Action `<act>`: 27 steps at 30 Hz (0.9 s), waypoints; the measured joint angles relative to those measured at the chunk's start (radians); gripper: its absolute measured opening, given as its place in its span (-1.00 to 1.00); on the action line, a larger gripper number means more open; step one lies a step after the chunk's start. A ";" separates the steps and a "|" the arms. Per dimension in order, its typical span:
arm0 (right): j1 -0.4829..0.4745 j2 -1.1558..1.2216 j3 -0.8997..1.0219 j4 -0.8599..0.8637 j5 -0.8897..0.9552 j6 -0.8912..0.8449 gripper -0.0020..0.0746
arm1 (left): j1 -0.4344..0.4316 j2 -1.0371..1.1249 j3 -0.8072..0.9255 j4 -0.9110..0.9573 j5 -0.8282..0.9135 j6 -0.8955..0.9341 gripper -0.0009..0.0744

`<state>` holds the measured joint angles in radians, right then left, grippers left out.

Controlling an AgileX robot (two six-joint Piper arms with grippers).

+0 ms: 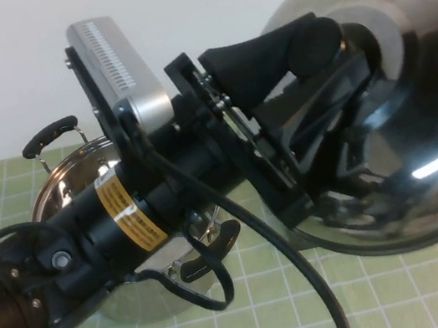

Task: Put pot lid on rack
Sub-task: Hand over the pot lid, then place the pot lid on the pot rack

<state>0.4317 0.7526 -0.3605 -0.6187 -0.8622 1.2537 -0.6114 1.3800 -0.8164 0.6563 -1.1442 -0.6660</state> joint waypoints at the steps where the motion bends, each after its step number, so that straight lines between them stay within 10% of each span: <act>1: 0.000 0.000 0.000 0.000 -0.001 -0.002 0.15 | -0.007 0.000 0.000 0.002 -0.002 -0.001 -0.10; 7: 0.002 0.000 -0.002 0.000 -0.038 -0.039 -0.64 | -0.035 0.000 0.000 0.026 0.004 -0.015 -0.10; 18: 0.003 0.000 -0.006 0.055 -0.037 -0.172 -0.76 | -0.033 -0.004 -0.001 0.035 0.012 -0.127 0.41; 24: 0.003 0.001 -0.006 0.185 0.033 -0.321 -0.76 | 0.032 -0.084 -0.001 0.113 0.115 -0.144 0.38; 27: 0.003 0.010 -0.023 0.186 0.144 -0.368 -0.76 | 0.085 -0.144 -0.001 0.197 0.230 -0.221 0.04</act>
<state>0.4347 0.7628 -0.3839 -0.4331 -0.7186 0.8859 -0.5265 1.2356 -0.8178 0.8534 -0.9143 -0.8874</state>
